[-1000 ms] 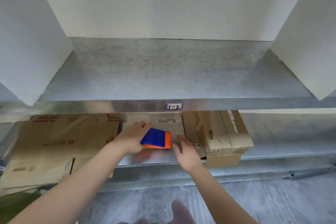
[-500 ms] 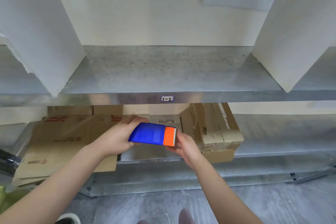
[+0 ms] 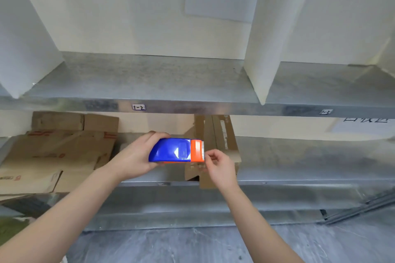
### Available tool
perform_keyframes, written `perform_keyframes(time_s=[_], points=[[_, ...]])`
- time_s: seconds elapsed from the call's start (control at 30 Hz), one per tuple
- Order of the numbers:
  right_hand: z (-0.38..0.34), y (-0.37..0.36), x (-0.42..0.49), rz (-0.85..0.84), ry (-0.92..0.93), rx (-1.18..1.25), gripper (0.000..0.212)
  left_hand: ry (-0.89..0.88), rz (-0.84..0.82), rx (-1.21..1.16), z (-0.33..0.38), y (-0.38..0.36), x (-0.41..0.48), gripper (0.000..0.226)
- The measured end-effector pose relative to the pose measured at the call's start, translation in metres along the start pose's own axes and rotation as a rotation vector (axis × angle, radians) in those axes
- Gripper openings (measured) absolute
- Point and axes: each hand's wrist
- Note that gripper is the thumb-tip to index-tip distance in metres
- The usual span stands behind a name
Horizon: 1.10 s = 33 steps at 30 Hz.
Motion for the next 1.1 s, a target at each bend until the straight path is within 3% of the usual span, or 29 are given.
perform_keyframes(time_s=[0.17,0.37,0.47,0.7,0.93,1.1], points=[[0.011,0.049,-0.003,0.102,0.195,-0.217,0.011,0.027,-0.008,0.028,0.048,-0.014,0.01,0.073],[0.043,0.136,0.023,0.253,-0.009,-0.193,0.014,0.16,0.051,0.108,0.032,0.0,-0.012,0.068],[0.057,0.16,0.034,0.196,-0.074,-0.23,0.013,0.216,-0.001,0.161,0.017,0.004,-0.026,0.07],[0.065,0.148,0.04,0.068,-0.13,-0.25,0.014,0.264,-0.097,0.154,-0.003,-0.005,-0.027,0.063],[0.071,0.128,0.05,0.008,-0.18,-0.276,0.016,0.36,-0.197,0.137,-0.025,-0.027,-0.019,0.074],[0.076,0.103,0.05,-0.018,-0.277,-0.148,0.013,0.335,-0.225,0.131,-0.025,-0.039,-0.009,0.064]])
Point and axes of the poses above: each hand's wrist, its own x-axis towards the middle knuckle, its own y-axis out of the back of the hand, z = x × y, and after that the axes turned 8 degrees about x, right-handed
